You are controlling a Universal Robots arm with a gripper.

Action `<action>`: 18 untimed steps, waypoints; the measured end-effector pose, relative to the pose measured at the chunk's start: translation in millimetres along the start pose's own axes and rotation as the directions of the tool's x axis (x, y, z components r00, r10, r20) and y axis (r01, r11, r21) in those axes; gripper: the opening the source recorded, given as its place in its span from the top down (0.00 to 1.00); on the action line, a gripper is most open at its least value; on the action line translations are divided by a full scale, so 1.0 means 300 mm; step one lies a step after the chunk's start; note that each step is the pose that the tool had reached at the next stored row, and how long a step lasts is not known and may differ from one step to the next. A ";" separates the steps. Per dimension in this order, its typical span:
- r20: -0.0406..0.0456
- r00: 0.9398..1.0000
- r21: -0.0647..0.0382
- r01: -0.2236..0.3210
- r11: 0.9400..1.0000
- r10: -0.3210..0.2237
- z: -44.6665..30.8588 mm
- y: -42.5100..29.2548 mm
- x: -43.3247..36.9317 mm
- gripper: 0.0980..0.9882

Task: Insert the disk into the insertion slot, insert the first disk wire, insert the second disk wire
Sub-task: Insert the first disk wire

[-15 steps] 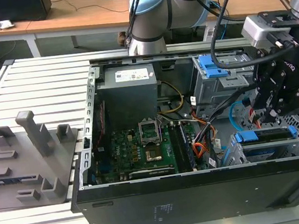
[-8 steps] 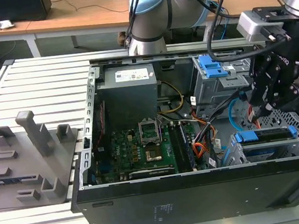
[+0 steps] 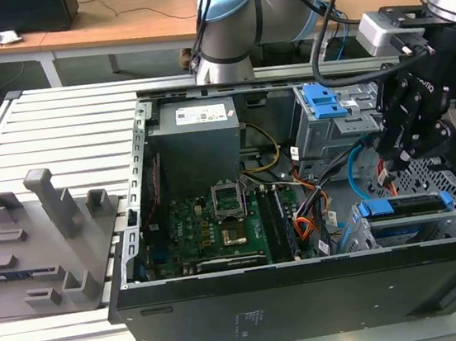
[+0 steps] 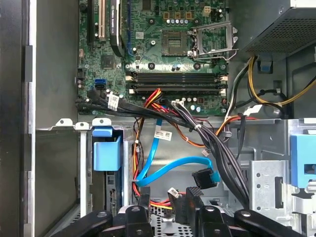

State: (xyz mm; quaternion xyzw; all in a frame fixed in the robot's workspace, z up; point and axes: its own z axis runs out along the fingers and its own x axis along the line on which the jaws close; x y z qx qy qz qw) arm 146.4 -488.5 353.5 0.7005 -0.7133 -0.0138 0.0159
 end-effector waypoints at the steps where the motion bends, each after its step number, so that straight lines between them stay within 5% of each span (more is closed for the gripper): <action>1: 0.000 1.000 0.000 0.000 1.000 0.000 0.002 0.000 -0.001 0.64; 8: 0.001 1.000 0.000 0.000 1.000 0.000 -0.027 0.002 -0.005 0.64; 12: 0.004 1.000 -0.011 0.000 1.000 0.000 -0.001 -0.007 -0.006 0.64; 18: 0.003 1.000 -0.013 0.000 1.000 0.000 0.006 -0.010 -0.006 0.66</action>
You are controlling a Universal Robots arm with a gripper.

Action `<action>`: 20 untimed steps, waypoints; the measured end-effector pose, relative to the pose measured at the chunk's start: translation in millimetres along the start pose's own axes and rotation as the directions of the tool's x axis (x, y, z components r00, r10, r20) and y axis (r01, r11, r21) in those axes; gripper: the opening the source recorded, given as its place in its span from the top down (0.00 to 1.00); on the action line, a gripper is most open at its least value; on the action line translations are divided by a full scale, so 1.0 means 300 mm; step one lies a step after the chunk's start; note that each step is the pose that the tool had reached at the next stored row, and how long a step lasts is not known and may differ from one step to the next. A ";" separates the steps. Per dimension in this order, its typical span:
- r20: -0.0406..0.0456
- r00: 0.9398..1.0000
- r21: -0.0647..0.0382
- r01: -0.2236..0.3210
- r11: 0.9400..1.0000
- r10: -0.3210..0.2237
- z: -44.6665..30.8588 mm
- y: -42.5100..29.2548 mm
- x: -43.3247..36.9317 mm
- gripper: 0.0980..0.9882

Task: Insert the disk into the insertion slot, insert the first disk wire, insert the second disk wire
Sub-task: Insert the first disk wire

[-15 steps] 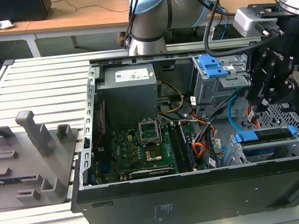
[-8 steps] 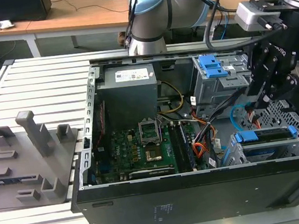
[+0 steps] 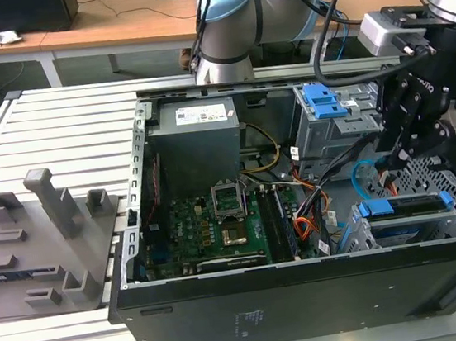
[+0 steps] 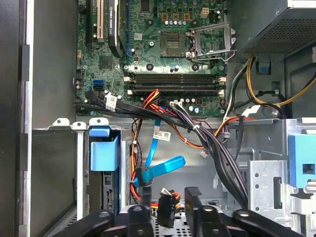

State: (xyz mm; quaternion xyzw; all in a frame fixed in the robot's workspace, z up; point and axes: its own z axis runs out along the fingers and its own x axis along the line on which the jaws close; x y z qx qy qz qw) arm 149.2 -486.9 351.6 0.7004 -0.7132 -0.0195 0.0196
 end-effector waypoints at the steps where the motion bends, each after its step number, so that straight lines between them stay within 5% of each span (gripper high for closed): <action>1: 0.000 1.000 0.000 0.000 1.000 0.000 0.000 0.000 0.000 0.73; 5: -0.001 1.000 0.000 0.000 1.000 0.000 0.000 0.000 0.000 0.93; 13: -0.001 1.000 0.000 0.000 1.000 0.000 0.000 -0.011 0.000 0.93; 20: -0.002 1.000 0.000 0.000 1.000 0.000 0.001 -0.012 0.068 0.93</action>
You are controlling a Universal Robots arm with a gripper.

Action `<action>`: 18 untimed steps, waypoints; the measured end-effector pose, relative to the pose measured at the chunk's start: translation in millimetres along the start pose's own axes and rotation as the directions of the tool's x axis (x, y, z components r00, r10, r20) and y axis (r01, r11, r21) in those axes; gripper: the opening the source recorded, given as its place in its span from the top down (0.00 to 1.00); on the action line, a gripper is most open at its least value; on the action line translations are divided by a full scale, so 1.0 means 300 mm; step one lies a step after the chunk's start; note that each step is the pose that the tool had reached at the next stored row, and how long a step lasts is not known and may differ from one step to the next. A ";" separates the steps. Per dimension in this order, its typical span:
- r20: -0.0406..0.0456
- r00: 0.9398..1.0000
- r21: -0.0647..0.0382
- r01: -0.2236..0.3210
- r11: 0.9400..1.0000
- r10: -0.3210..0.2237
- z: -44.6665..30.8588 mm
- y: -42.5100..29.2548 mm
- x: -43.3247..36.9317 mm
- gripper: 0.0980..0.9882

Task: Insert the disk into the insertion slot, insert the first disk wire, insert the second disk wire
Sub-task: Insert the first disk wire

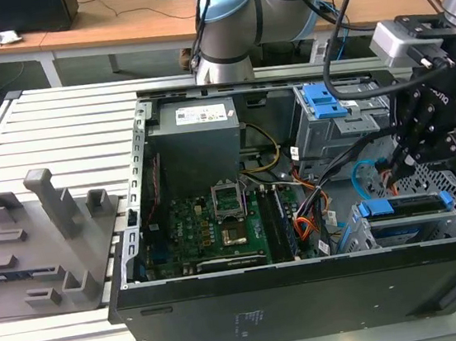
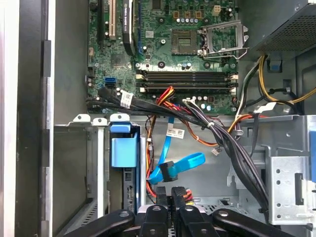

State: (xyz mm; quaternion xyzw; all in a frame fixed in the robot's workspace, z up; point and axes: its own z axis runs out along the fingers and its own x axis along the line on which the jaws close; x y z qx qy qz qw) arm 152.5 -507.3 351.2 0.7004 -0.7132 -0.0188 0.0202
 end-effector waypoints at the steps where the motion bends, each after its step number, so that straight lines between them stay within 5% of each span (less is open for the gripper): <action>1: 0.000 1.000 0.000 0.000 1.000 0.000 0.000 0.000 0.004 0.93; 18: 0.000 1.000 0.000 0.000 1.000 0.000 0.002 -0.001 0.055 0.93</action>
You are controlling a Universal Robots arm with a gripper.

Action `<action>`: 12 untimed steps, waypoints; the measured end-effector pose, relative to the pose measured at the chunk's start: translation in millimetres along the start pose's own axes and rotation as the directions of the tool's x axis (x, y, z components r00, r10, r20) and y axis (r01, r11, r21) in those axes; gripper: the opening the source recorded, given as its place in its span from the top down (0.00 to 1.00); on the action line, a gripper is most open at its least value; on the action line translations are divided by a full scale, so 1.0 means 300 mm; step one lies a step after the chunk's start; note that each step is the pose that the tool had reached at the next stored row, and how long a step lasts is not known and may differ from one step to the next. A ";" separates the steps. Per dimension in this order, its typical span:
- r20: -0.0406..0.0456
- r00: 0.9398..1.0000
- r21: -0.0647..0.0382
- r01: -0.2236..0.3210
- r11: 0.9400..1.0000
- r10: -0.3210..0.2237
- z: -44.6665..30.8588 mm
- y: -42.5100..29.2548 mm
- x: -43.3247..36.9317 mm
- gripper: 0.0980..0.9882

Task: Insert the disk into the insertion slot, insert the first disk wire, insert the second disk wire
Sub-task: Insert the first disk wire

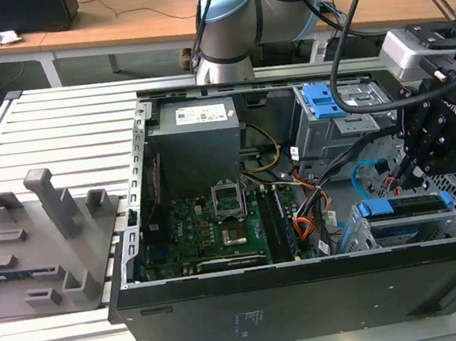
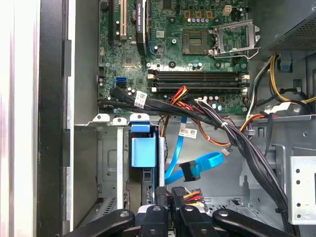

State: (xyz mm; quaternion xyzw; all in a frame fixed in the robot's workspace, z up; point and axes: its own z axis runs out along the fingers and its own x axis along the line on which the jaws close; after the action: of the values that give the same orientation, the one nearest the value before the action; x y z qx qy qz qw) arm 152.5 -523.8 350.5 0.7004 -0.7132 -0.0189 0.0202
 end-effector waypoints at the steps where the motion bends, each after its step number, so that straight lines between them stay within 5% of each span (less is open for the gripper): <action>1: 0.000 1.000 0.000 0.000 1.000 0.000 0.001 0.000 0.000 0.93; 12: 0.000 1.000 0.000 0.000 1.000 0.000 0.010 -0.015 0.028 0.93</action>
State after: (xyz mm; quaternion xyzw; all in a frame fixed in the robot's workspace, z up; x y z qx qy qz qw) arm 156.8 -532.3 347.4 0.7004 -0.7132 -0.0188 0.0202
